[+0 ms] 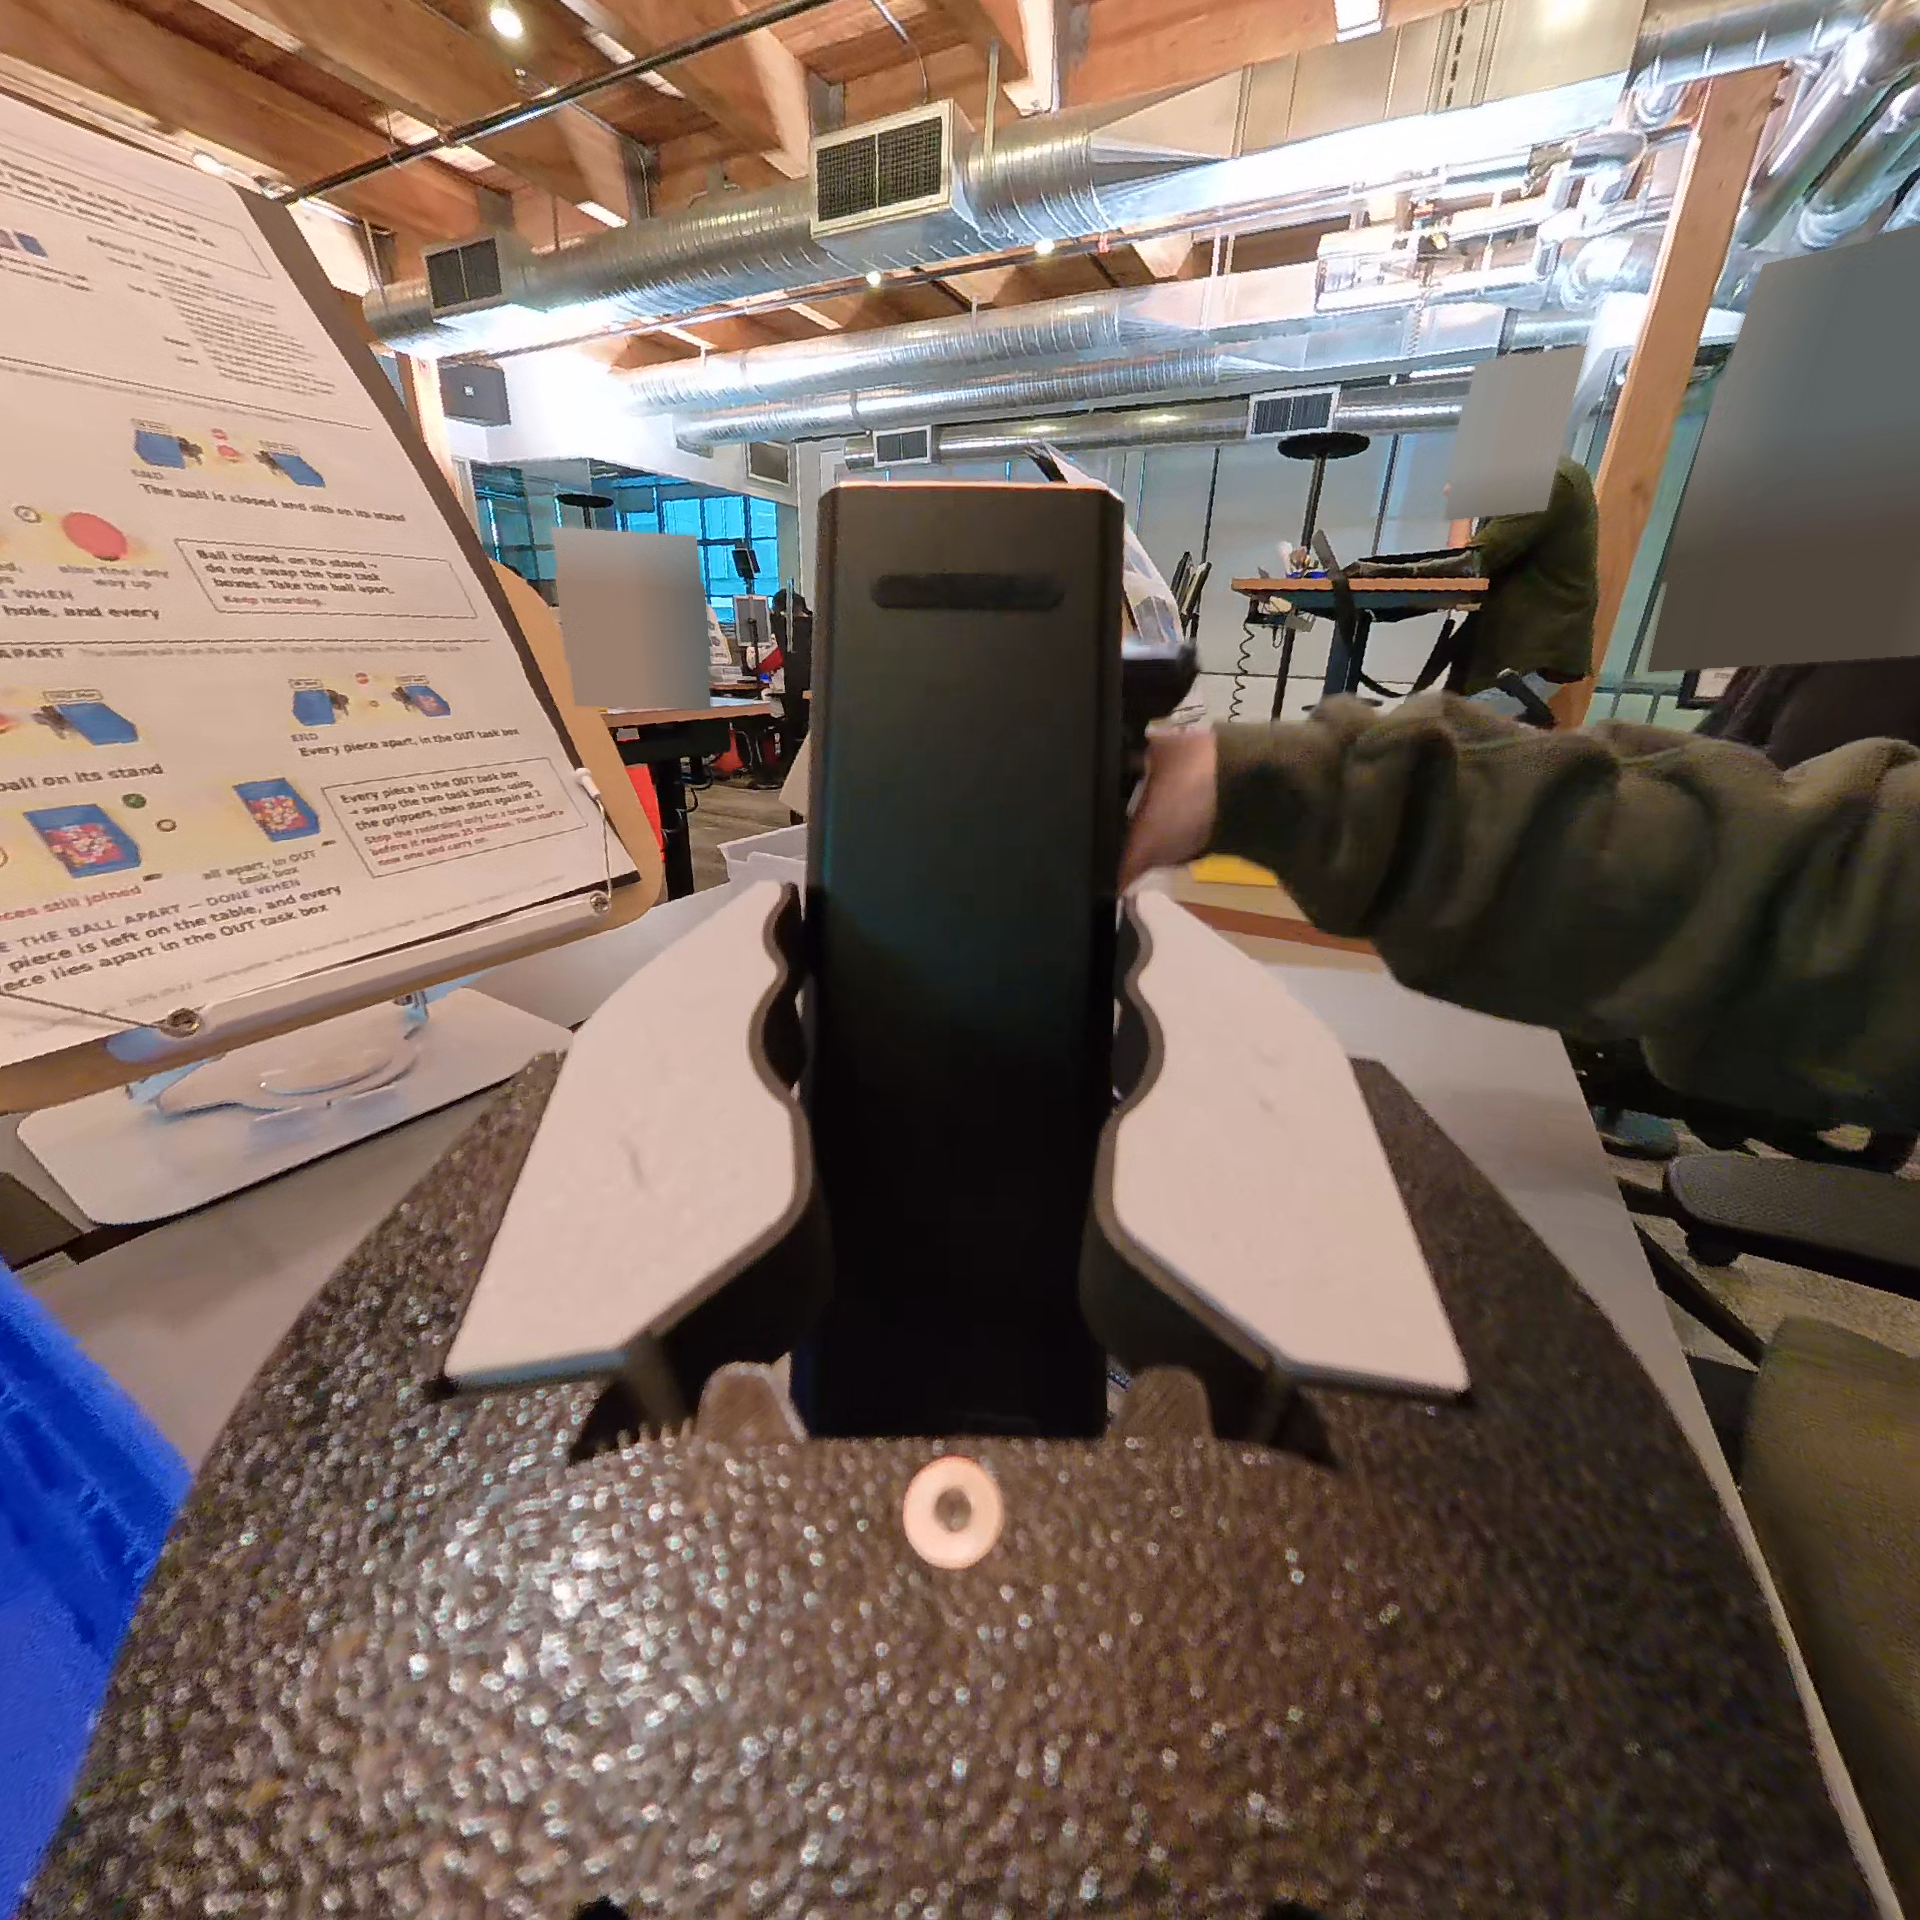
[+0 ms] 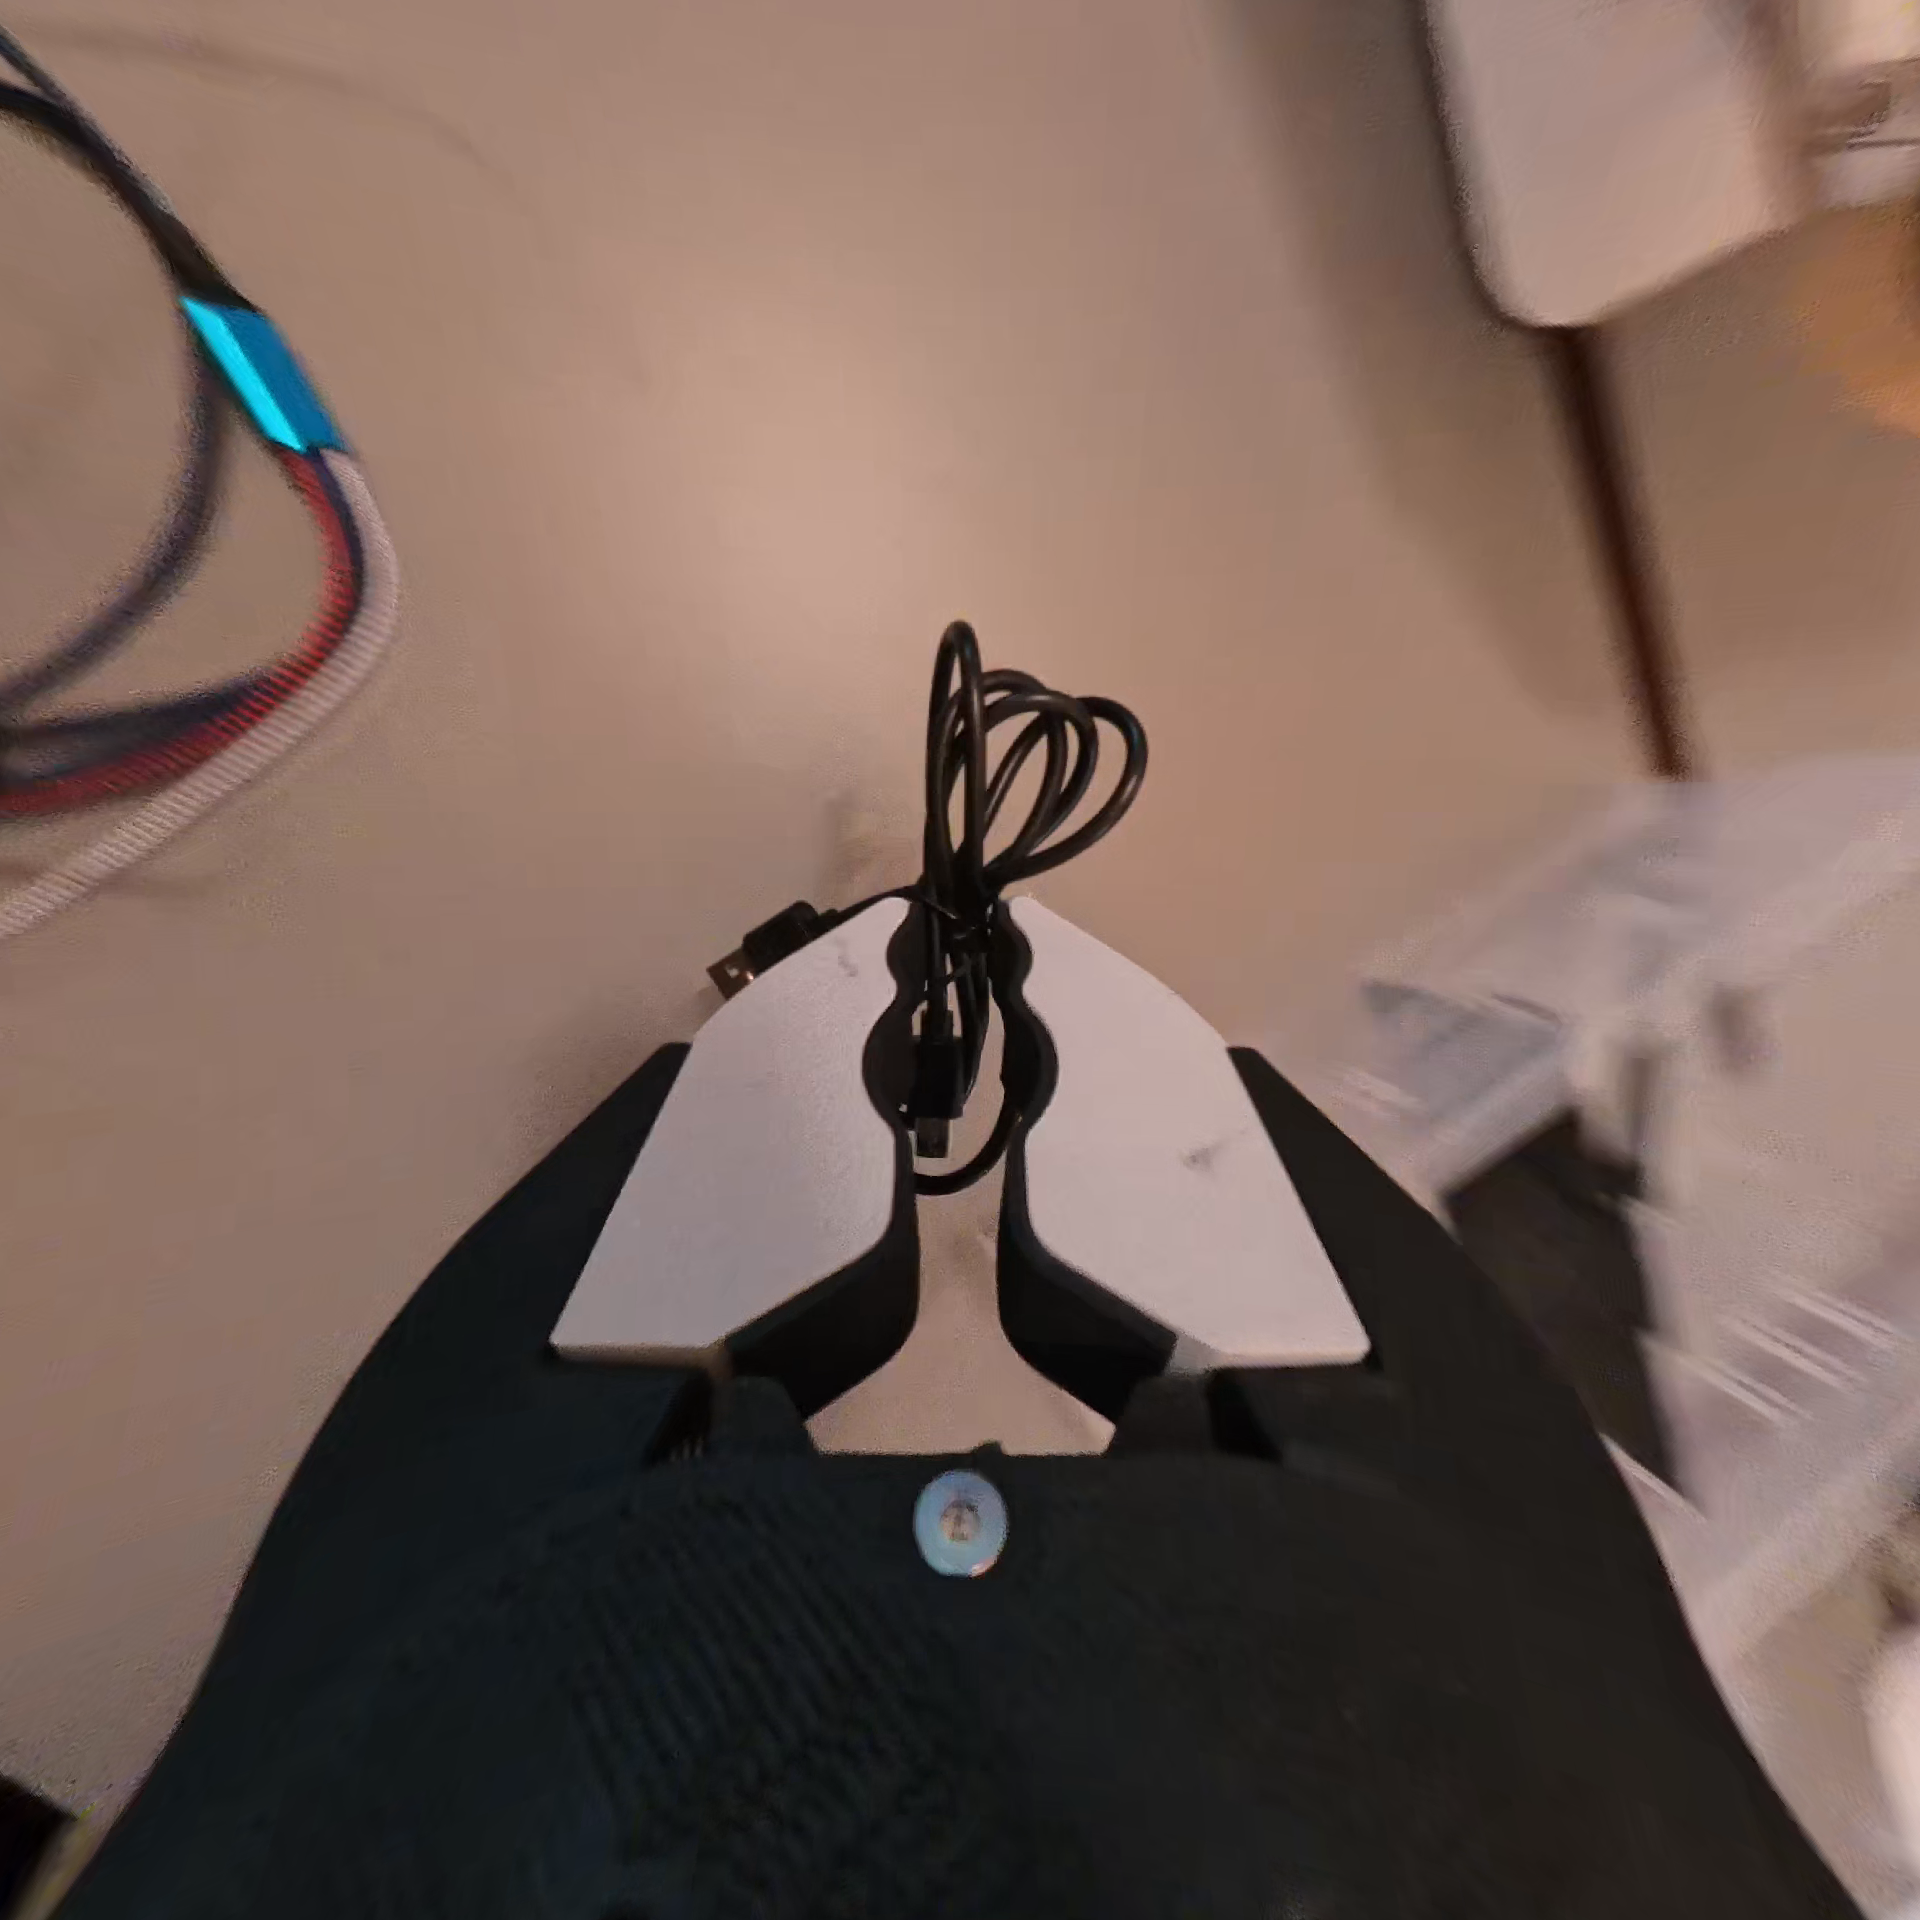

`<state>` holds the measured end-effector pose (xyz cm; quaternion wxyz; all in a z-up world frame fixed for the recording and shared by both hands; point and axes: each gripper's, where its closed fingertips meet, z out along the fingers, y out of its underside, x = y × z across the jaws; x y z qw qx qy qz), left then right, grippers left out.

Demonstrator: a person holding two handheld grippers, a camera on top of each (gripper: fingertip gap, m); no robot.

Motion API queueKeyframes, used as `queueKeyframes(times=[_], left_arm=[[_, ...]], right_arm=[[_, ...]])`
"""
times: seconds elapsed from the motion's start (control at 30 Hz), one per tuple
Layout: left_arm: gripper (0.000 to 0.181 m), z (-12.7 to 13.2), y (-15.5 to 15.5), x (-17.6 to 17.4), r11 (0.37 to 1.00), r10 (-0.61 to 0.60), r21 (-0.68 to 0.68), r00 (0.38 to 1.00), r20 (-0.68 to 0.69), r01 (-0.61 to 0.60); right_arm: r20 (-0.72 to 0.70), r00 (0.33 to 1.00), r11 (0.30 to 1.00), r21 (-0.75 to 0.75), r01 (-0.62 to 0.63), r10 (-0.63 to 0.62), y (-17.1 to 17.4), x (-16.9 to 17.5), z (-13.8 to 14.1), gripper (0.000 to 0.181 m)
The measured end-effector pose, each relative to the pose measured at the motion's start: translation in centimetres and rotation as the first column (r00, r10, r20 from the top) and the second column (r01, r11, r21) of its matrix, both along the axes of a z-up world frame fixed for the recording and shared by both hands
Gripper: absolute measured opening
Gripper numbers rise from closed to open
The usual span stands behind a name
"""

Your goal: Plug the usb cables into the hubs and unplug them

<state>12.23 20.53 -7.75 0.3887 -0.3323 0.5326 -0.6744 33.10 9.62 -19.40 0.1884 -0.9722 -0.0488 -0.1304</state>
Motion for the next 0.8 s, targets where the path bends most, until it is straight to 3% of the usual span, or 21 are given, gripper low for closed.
queueKeyframes(times=[0.1,0.2,0.27,0.4,0.47,0.57,0.63,0.67,0.73,0.8], left_arm=[[0.056,0.1,0.3,0.0,1.0,0.006,-0.011,1.0,0.003,-0.006],[0.056,0.2,0.2,-0.1,1.0,0.006,-0.011,1.0,0.006,-0.006],[0.056,0.3,0.1,-0.1,1.0,0.003,-0.008,1.0,0.007,-0.003],[0.056,0.4,-0.3,-0.1,1.0,-0.005,-0.007,1.0,0.011,0.005],[0.056,0.3,-0.4,0.0,1.0,-0.014,-0.015,1.0,0.013,0.014],[0.056,-0.1,-0.6,0.1,0.997,-0.05,-0.058,0.999,0.017,0.051],[0.056,-0.3,-0.9,0.1,0.991,-0.094,-0.097,0.995,0.027,0.096],[0.056,-0.4,-1.1,0.2,0.987,-0.111,-0.109,0.993,0.03,0.114],[0.056,-0.8,-1.7,0.2,0.982,-0.146,-0.113,0.989,0.032,0.149],[0.056,-1.1,-2.6,0.2,0.979,-0.182,-0.088,0.983,0.029,0.184]], right_arm=[[0.223,0.971,0.996,0.035,0.077,-0.083,-4.1,6.0,6.2,0.011],[0.338,0.927,0.986,0.06,0.153,-0.164,-7.8,10.8,9.6,0.011],[0.401,0.9,0.984,0.02,0.179,-0.172,-10.0,13.4,9.6,0.012],[0.417,0.899,0.972,-0.12,0.203,-0.136,-13.3,15.2,5.8,0.012],[0.418,0.892,0.975,-0.056,0.213,-0.171,-13.0,14.7,5.4,0.042],[0.214,0.961,0.968,0.215,0.129,-0.176,-8.1,9.5,6.6,0.064],[0.016,1.0,0.901,0.433,-0.015,0.009,-3.2,2.0,8.2,0.072],[-0.054,0.987,0.835,0.54,-0.101,0.154,-1.0,-2.5,9.4,0.071],[-0.094,0.892,0.657,0.711,-0.252,0.443,1.9,-11.4,11.6,0.071],[-0.099,0.785,0.543,0.775,-0.325,0.611,3.5,-17.5,12.3,0.07]])
